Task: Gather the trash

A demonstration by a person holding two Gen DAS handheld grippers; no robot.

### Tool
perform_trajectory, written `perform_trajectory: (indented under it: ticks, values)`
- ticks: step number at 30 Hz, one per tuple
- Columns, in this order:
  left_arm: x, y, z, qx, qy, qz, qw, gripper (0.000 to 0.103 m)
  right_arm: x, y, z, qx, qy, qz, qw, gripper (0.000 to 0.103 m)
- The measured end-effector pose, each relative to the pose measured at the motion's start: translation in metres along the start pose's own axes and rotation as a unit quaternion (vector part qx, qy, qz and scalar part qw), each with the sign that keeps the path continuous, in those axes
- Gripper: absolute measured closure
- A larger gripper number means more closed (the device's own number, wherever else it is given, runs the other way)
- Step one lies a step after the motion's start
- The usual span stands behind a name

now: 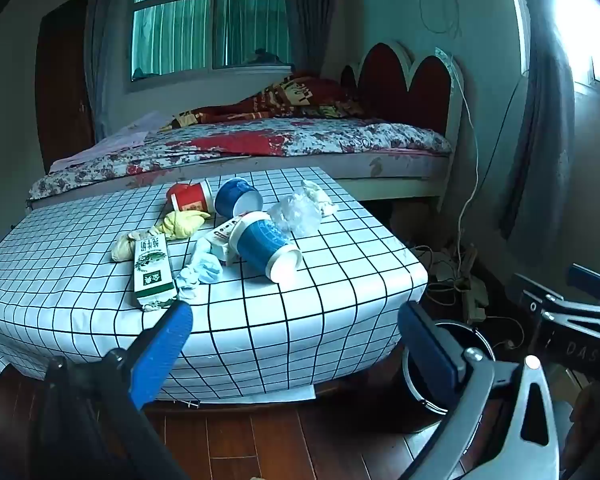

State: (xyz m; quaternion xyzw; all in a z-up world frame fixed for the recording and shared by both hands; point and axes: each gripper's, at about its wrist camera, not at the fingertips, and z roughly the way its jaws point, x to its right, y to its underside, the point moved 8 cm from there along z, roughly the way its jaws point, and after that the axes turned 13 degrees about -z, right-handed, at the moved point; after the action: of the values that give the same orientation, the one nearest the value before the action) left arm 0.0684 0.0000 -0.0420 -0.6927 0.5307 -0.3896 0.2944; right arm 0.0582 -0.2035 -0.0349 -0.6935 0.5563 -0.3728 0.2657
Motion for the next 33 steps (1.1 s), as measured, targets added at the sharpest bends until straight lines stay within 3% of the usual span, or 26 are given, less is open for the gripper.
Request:
perform_trajectory:
  ticks: [33]
  values:
    - [0.007, 0.003, -0.002, 0.0, -0.003, 0.01, 1.0, 0.001, 0.007, -0.002, -0.003, 0.002, 0.0, 0.008, 1.0, 0.001]
